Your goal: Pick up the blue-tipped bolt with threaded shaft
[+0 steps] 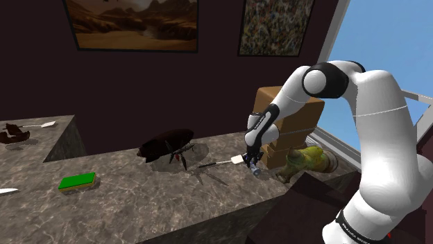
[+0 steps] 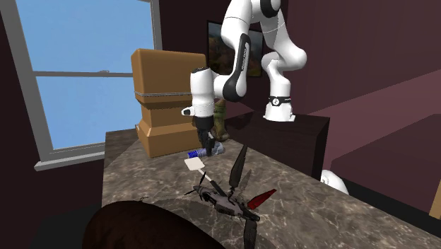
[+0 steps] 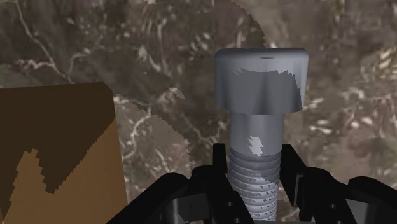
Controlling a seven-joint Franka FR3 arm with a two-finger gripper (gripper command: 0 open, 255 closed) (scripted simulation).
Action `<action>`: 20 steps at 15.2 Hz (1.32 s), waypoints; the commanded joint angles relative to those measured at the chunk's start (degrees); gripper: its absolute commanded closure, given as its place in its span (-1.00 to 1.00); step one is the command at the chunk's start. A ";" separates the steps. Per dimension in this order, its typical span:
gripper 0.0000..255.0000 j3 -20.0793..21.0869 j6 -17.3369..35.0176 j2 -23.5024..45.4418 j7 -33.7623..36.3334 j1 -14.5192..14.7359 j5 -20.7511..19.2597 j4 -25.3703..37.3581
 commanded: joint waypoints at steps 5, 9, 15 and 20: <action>1.00 -0.03 -0.51 -0.76 0.00 0.02 -0.02 -0.32; 1.00 -0.10 -2.55 -3.91 -0.05 0.08 -0.07 -1.42; 1.00 -0.19 -5.84 -8.49 -0.13 0.16 -0.14 -2.71; 1.00 -0.25 -8.27 -11.57 -0.18 0.22 -0.20 -3.35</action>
